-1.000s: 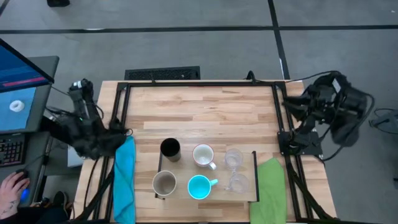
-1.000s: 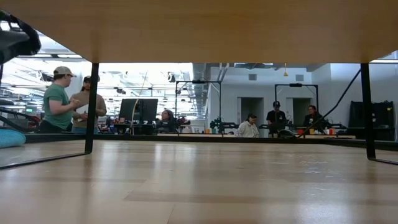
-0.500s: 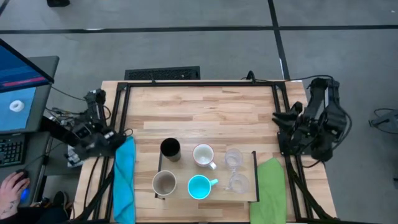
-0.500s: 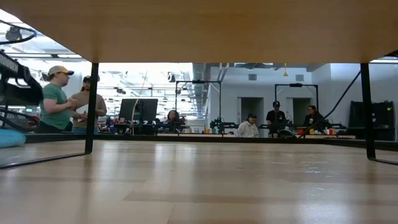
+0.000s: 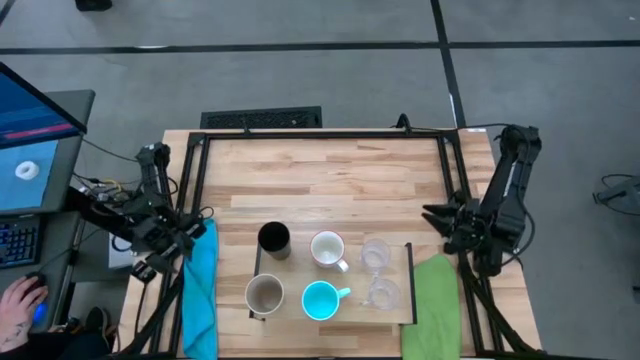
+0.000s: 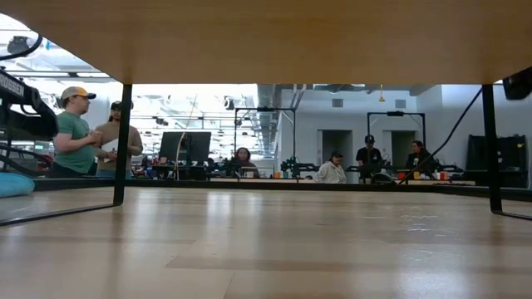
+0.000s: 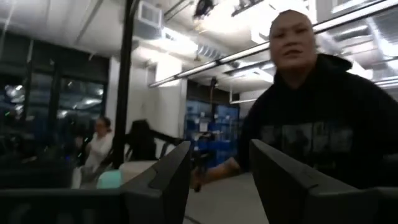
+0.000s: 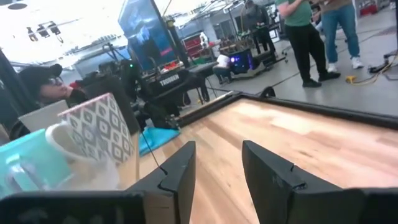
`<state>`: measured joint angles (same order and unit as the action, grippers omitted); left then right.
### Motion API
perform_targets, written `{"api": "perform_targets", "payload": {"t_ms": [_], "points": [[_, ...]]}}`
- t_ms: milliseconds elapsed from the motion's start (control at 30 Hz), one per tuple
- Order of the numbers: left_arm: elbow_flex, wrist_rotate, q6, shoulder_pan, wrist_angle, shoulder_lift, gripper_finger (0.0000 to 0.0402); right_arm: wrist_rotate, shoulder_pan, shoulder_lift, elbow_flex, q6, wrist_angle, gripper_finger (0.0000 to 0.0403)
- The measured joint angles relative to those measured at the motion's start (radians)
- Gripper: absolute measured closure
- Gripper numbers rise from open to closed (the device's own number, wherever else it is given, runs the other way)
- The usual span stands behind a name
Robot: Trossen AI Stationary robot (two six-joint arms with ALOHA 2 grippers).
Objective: Stack small to large cups/mugs on shelf
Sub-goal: Return to Home Position
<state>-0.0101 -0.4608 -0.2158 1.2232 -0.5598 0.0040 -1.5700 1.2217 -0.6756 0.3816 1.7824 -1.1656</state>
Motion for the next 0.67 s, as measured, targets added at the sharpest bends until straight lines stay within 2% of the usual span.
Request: {"api": "perform_targets", "payload": {"t_ms": [200,400,667], "points": [[0.001,-0.034,0.083,0.000,0.156,0.000,0.0247,0.007,0.000,-0.014,-0.107,-0.055,0.185,0.0248],[0.002,-0.053,0.105,0.000,0.246,0.000,0.0247,0.001,0.001,-0.056,-0.105,-0.067,0.186,0.0248],[0.003,-0.060,0.106,0.000,0.256,0.000,0.0247,0.000,0.000,-0.086,-0.105,-0.063,0.187,0.0248]]}}
